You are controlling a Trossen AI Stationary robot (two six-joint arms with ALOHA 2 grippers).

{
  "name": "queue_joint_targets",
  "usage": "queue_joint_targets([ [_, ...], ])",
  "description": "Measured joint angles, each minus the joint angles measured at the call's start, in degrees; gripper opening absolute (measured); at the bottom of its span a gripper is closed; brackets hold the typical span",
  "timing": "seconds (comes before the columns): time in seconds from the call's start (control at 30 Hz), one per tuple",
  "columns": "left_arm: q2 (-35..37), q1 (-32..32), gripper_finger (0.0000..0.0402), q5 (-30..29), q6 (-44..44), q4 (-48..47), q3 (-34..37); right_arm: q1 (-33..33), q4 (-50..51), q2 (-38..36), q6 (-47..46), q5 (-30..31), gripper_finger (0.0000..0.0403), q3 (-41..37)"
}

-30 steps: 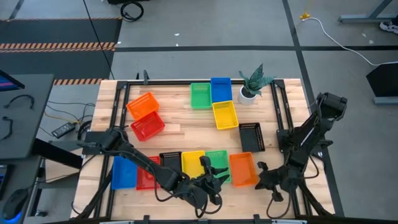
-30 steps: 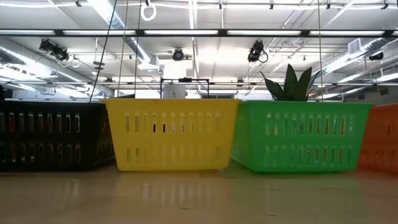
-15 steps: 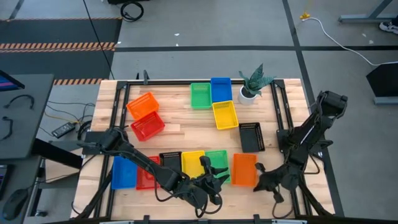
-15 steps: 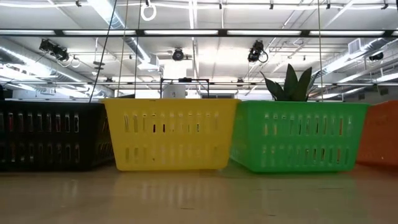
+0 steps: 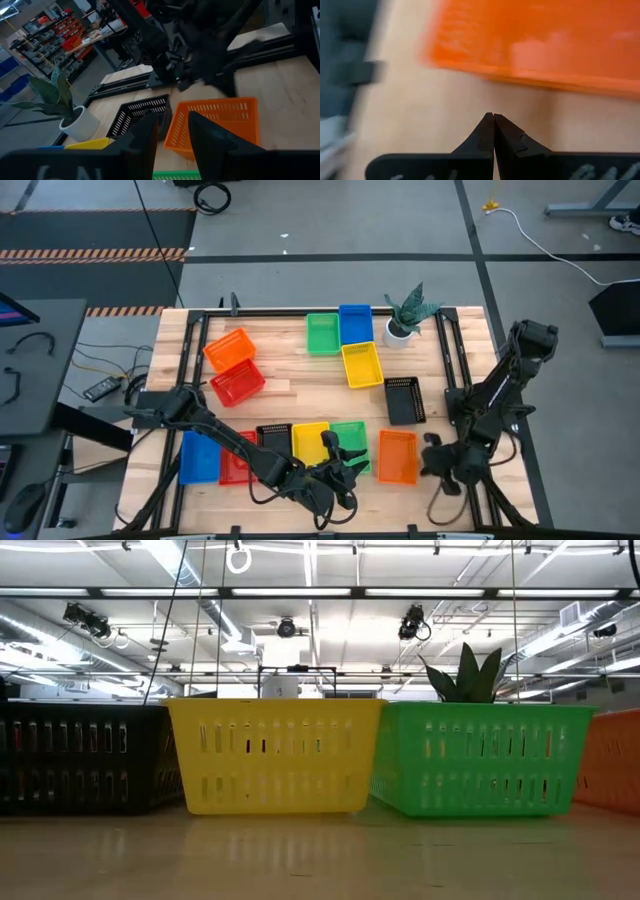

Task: Stack baskets by color
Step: Move the right orange bin to the bottom right of the table

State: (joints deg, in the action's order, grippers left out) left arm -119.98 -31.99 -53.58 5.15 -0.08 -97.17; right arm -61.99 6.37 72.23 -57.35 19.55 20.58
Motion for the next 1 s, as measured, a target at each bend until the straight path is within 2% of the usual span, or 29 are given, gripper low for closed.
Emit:
queue_joint_targets([
  [0.07,0.0,0.0,0.0117,0.0,-0.02,0.01,0.0,1.17,2.1,0.9,-2.02,3.1,0.0004,-0.04],
  [0.2,0.0,-0.02,0.0117,0.0,-0.04,0.0,0.0,3.91,0.23,2.45,0.03,4.71,0.0004,-0.04],
  [0.57,0.0,-0.02,0.0117,0.0,-0.09,-0.02,0.0,10.95,-2.47,3.69,6.38,5.08,0.0004,-0.04],
  [1.0,0.0,-0.02,0.0117,0.04,-1.62,-0.54,0.0,13.32,-2.54,3.51,9.15,5.75,0.0004,-0.04],
])
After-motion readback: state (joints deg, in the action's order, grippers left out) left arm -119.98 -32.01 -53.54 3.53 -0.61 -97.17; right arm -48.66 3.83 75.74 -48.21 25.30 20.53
